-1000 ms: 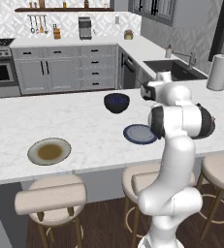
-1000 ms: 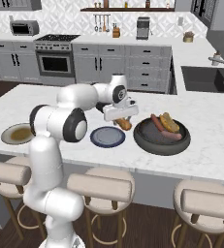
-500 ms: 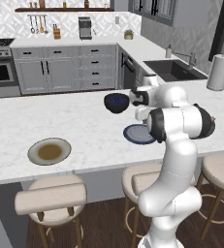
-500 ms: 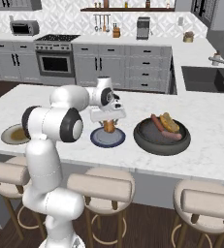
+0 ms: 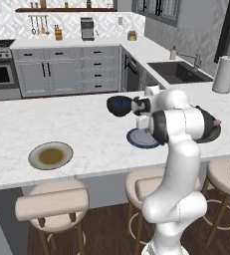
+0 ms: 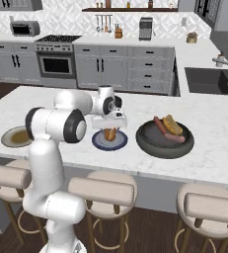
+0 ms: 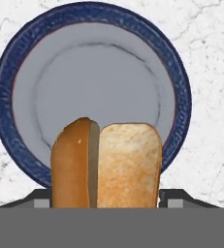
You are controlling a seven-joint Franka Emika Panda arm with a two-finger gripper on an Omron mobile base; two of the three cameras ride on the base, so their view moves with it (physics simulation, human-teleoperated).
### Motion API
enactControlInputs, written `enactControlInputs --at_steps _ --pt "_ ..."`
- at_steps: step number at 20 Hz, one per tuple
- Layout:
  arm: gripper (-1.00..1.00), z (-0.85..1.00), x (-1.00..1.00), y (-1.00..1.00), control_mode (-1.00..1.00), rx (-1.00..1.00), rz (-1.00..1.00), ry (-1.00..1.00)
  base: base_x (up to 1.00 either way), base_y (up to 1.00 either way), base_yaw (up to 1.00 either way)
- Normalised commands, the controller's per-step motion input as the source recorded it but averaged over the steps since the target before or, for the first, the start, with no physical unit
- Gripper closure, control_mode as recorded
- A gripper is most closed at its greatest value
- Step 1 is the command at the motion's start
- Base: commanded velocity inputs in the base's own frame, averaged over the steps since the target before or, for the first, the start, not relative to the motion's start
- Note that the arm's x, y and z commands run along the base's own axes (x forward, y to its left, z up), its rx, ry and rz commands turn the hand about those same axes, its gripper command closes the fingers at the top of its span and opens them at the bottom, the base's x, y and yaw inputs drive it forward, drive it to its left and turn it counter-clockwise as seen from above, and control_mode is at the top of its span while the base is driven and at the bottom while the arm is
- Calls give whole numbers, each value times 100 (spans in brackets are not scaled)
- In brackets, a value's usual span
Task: Place one bun and one sausage from the bowl on each plate.
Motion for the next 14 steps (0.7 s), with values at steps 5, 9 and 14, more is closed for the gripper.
enactControlInputs --at_steps 5,9,14 --pt "100 -28 15 0 -100 0 0 0 0 0 0" --pt "100 -16 26 0 -100 0 0 0 0 0 0" --pt "100 -7 35 0 -100 0 0 0 0 0 0"
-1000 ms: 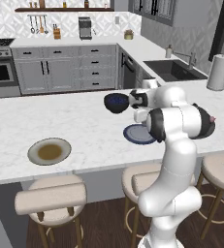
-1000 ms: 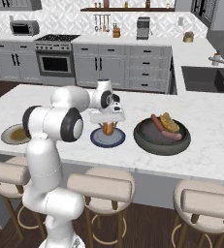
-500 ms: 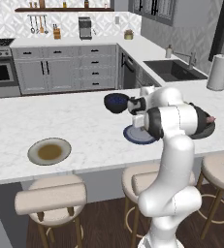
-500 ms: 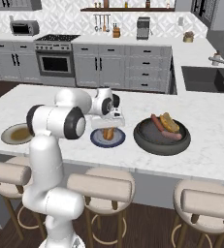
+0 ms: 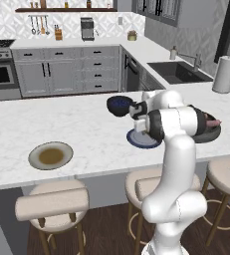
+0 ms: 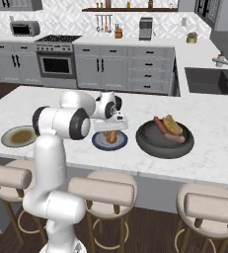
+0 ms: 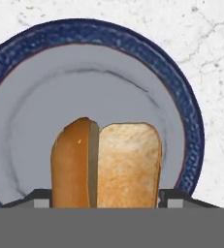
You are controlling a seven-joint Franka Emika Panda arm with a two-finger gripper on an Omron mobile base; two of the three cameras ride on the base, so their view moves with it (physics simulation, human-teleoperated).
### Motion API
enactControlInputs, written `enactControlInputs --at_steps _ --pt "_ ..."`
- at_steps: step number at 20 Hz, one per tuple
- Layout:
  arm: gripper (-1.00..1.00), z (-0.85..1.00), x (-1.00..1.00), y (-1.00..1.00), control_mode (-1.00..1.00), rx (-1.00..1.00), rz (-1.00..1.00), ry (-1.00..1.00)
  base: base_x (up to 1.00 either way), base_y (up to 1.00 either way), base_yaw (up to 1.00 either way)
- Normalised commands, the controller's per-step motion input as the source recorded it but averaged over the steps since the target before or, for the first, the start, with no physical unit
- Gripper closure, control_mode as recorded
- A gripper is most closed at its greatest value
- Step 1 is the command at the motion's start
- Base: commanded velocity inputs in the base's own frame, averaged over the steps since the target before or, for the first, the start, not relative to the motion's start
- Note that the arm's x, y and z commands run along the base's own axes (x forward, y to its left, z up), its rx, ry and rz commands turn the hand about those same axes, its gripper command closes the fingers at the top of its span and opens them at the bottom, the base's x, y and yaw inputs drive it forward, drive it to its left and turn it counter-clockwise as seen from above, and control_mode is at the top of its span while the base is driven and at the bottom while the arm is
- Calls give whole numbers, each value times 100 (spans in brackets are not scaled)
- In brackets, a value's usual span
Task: Place one bun and one sausage from the bowl on each plate.
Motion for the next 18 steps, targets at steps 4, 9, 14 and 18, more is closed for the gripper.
enactControlInputs --at_steps 4,9,14,18 --pt "-100 -11 6 0 -100 0 0 0 0 0 0" --pt "-100 3 0 0 -100 0 0 0 0 0 0" --pt "-100 30 -26 0 -100 0 0 -3 0 0 0" --pt "-100 51 -61 -13 -100 0 0 -4 0 0 0"
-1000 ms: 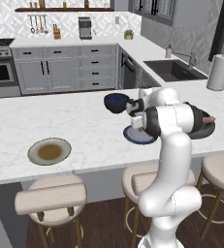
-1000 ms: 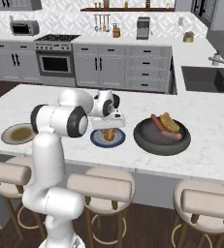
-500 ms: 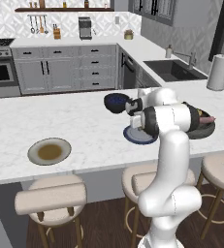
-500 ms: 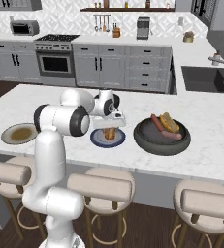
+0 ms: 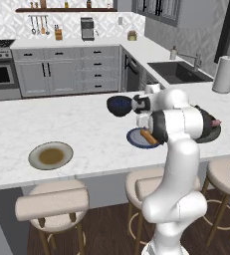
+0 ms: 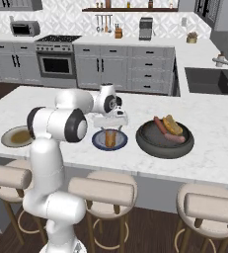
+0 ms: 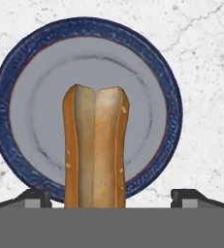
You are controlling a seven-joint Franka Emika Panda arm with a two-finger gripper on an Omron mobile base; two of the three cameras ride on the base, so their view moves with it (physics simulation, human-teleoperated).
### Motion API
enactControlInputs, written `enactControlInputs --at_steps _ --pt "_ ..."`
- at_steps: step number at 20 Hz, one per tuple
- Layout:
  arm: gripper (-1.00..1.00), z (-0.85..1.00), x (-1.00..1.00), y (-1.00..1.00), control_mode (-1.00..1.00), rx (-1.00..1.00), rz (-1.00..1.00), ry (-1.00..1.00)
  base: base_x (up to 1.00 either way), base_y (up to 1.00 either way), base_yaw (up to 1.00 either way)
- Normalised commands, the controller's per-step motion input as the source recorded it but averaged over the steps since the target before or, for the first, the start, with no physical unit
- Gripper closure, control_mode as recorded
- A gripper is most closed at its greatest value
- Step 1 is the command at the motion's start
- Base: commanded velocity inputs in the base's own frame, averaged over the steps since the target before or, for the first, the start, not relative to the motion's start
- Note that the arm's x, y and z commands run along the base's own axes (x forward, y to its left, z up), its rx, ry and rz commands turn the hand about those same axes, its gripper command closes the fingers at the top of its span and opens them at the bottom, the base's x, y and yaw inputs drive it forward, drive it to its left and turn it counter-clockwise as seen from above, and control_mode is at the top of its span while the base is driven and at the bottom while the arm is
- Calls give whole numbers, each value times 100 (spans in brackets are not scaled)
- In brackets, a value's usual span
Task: Place one bun and one sausage from the bowl on each plate.
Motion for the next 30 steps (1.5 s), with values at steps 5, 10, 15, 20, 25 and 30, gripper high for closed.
enactControlInputs --at_steps 5,10,15,20,25,30 --pt "-100 62 -82 -76 -100 0 0 -1 0 0 0" --pt "-100 37 -35 -100 -100 0 5 0 0 0 0" --pt "-100 13 1 -100 -100 0 14 0 0 0 0" --pt "-100 0 1 -97 -100 0 26 0 0 0 0" --pt "-100 0 28 -65 -100 0 19 1 0 0 0" --pt "-100 0 44 -53 -100 0 12 3 0 0 0"
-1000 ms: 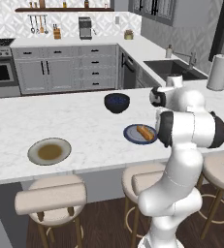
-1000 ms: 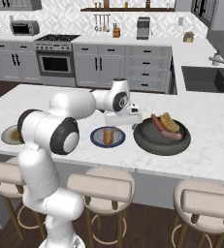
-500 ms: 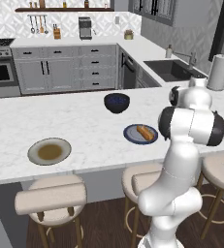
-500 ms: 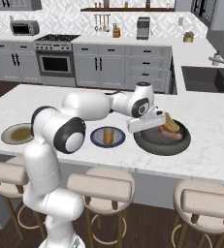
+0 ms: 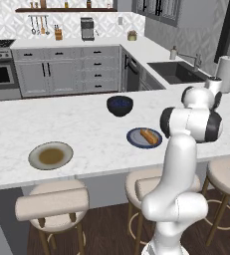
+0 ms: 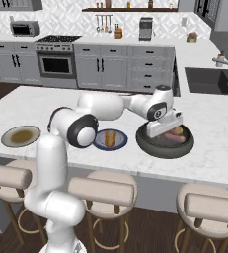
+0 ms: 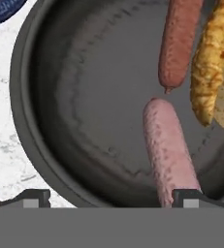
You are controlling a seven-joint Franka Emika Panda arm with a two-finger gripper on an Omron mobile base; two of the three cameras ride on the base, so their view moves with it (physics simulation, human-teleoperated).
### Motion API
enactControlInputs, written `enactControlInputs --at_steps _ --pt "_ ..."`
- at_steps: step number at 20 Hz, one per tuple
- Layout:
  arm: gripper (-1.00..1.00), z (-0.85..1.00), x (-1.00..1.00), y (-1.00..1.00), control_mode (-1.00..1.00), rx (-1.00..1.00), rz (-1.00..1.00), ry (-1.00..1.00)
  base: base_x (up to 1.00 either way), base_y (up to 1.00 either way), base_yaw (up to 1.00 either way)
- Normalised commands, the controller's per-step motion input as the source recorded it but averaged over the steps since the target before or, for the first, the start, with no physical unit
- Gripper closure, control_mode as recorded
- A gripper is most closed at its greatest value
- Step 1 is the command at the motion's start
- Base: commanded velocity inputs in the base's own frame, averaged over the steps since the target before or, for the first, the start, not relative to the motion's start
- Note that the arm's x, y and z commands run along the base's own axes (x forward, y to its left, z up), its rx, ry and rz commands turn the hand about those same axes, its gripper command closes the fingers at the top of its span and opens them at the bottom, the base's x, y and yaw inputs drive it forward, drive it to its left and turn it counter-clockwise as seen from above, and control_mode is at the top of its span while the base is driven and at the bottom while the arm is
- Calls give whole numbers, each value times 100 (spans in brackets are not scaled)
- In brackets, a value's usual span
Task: Place one bun and one sausage from the bowl on each plate.
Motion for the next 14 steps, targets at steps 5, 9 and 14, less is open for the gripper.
enactControlInputs --at_steps 5,9,14 --pt "-100 -1 32 -46 -100 0 8 6 0 0 0" --pt "-100 -10 33 -31 -100 0 6 5 0 0 0" --pt "-100 -34 21 -15 -100 -2 4 5 0 0 0"
